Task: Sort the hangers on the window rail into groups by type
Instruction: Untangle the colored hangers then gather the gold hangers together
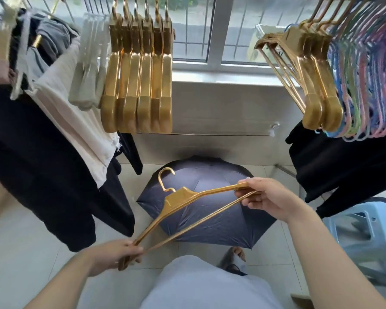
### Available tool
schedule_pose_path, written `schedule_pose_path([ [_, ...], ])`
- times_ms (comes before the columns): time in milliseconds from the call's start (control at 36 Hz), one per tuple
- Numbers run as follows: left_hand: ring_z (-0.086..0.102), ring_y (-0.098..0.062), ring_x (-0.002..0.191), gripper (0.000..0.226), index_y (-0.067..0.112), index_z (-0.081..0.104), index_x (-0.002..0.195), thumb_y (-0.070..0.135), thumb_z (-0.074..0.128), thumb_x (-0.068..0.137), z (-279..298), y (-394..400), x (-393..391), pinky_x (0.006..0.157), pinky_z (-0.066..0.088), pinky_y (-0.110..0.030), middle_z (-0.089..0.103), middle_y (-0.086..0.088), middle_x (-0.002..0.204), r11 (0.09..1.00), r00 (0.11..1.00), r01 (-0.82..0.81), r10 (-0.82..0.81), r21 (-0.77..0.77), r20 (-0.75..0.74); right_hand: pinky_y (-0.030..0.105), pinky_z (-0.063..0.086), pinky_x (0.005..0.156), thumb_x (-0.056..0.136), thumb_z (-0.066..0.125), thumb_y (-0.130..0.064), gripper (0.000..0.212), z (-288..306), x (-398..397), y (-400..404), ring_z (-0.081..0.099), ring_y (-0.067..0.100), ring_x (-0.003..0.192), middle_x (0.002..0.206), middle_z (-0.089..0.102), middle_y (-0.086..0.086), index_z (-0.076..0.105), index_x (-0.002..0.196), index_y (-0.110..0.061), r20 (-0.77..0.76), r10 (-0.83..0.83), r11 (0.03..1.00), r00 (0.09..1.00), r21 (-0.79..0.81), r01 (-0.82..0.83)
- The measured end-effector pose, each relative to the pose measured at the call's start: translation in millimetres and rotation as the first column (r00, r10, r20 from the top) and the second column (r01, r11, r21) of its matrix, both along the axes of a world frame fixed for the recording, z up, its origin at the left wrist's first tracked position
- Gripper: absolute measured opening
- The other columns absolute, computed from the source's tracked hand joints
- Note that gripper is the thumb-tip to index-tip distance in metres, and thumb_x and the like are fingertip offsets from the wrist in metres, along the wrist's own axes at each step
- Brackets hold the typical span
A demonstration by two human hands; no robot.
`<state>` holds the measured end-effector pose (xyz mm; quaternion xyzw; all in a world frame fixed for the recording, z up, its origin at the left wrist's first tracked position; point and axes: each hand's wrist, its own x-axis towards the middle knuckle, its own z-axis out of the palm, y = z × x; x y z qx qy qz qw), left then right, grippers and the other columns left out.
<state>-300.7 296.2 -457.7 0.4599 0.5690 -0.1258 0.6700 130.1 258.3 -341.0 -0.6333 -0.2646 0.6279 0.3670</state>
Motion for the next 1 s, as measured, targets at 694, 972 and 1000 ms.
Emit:
schedule_pose_path([
  [694,0.066,-0.026,0.062,0.013,0.0,0.063,0.099,0.014,0.063,0.101,88.3,20.6,51.3,0.091,0.061,-0.049,0.077,-0.005,0.081,0.863,0.952,-0.291,0.22,0.413,0.211,0.03,0.057,0.056,0.105,0.05,-0.011,0.037,-55.0,-9.0,16.9,0.07,0.032,0.089,0.123,0.06,0.021,0.044,0.141,-0.008,0.285,-0.437,0.859,0.853,-0.151,0.49],
  [972,0.068,-0.005,0.059,0.006,0.027,0.055,0.102,0.021,0.054,0.102,119.6,12.6,144.2,0.058,0.051,-0.032,0.072,-0.002,0.081,0.658,0.964,-0.237,0.248,0.715,0.092,0.039,0.058,0.095,0.106,0.05,-0.04,0.034,3.3,-88.6,28.6,0.075,0.022,0.1,0.117,0.073,0.008,0.061,0.127,-0.016,0.123,0.144,0.986,0.982,-0.098,-0.132],
  [1000,0.069,-0.007,0.062,0.008,0.027,0.054,0.103,0.019,0.053,0.102,121.8,9.4,152.5,0.058,0.051,-0.029,0.071,-0.001,0.085,0.647,0.963,-0.249,0.243,0.721,0.115,0.04,0.057,0.097,0.106,0.05,-0.043,0.037,7.8,-97.3,29.4,0.074,0.022,0.103,0.118,0.074,0.007,0.061,0.13,-0.016,0.062,0.164,0.985,0.985,-0.073,-0.159],
])
